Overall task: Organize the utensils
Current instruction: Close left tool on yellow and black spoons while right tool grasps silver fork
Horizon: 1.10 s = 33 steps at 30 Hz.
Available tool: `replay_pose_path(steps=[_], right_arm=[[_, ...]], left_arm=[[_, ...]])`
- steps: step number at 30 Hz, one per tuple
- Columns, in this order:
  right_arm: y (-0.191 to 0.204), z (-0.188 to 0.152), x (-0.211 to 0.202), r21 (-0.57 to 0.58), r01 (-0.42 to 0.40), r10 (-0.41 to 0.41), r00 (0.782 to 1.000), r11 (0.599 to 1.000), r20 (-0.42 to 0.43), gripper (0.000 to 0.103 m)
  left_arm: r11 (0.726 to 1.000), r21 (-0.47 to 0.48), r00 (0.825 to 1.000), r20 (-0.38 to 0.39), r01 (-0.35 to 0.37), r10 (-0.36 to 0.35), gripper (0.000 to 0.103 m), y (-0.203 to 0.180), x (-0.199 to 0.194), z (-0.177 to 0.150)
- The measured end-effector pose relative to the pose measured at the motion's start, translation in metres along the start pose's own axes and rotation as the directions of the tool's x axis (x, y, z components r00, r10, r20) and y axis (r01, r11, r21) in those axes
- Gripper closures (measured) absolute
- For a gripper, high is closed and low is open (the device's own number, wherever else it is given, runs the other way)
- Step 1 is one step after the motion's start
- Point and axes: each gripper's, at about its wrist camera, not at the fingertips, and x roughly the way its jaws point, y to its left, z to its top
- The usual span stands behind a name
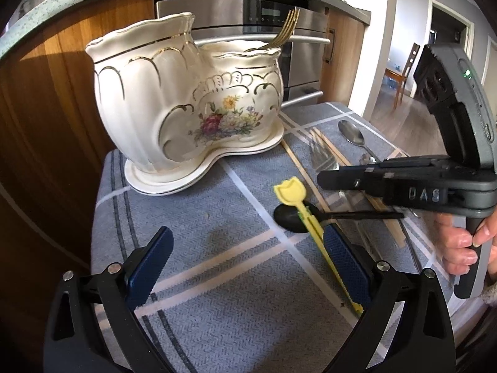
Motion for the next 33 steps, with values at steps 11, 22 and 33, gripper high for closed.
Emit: replay_pose_path(steps=[11, 22, 33], right_arm=[[-0.008, 0.003, -0.024, 0.019, 0.0, -0.001, 0.999, 1.0, 0.051, 0.101], [-0.007, 0.002, -0.033, 0.005, -0.017, 0.016, 0.998, 1.0, 0.068, 0.101], [-0.008, 0.002, -0.041, -0.005, -0.021, 0.022, 0.996, 1.0, 0.087, 0.101]], left_arm=[[0.998, 0.027, 0.998, -0.035, 0.056, -0.055, 0.021, -0.01, 0.007, -0.003], [0.995, -0.03, 0.99, -0.105, 0.094, -0.097, 0.058, -0.008, 0.026, 0.001], [0.994, -0.089, 0.991, -0.113, 0.062, -0.072, 0.06, 0.004, 0.041, 0.019]])
